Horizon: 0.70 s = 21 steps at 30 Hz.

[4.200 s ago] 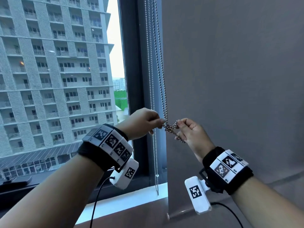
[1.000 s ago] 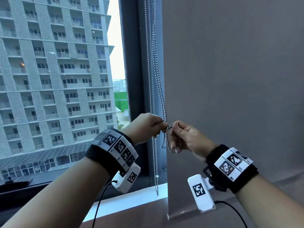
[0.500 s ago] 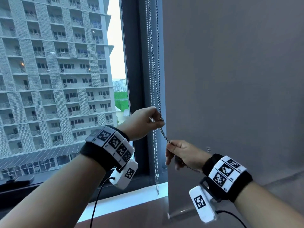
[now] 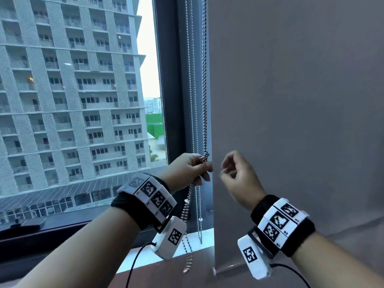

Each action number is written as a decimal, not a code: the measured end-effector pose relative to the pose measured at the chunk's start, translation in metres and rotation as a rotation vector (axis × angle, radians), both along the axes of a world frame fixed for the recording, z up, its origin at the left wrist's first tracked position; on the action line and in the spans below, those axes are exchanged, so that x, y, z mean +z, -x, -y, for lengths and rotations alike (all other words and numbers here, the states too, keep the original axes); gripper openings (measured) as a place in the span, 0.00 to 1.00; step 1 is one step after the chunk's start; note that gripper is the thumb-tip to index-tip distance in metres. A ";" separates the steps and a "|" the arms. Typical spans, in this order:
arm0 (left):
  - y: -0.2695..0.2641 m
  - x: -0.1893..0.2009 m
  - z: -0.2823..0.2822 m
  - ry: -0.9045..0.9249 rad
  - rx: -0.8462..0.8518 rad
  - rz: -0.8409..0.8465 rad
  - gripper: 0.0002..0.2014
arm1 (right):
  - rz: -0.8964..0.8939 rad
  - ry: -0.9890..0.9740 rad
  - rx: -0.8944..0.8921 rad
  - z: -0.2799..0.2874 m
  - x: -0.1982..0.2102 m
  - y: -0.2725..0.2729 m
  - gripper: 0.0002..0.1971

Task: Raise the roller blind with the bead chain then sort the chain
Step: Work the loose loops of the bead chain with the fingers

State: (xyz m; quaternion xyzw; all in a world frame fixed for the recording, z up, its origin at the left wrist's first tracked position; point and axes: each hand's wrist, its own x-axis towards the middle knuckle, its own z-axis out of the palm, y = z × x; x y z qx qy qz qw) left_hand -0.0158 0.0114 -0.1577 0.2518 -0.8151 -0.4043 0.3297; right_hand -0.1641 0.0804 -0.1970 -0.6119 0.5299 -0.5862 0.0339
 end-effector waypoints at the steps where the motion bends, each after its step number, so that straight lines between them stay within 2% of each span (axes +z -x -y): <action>1: 0.000 -0.001 0.000 0.001 -0.009 0.019 0.09 | -0.098 0.135 -0.051 -0.003 0.004 -0.002 0.12; 4: 0.004 -0.003 -0.001 -0.021 -0.025 0.059 0.12 | -0.512 0.374 -0.122 -0.001 0.012 -0.009 0.22; 7: 0.008 -0.003 -0.004 0.080 -0.027 0.178 0.13 | -0.822 0.340 -0.194 0.011 0.010 -0.010 0.27; 9: 0.007 -0.003 -0.006 0.150 -0.045 0.254 0.12 | -0.899 0.292 -0.262 0.018 0.006 -0.006 0.25; 12: -0.001 0.001 -0.005 0.184 -0.086 0.286 0.08 | -0.830 0.235 -0.308 0.019 0.006 -0.002 0.18; 15: -0.009 0.008 0.000 0.139 -0.086 0.209 0.04 | -0.674 0.244 -0.282 0.017 0.016 0.000 0.08; 18: -0.015 0.016 0.001 0.039 -0.095 0.023 0.08 | -0.458 0.206 -0.234 0.018 0.025 0.008 0.07; 21: -0.017 0.026 0.002 0.159 -0.073 -0.037 0.11 | -0.207 0.204 -0.125 0.017 0.027 0.008 0.07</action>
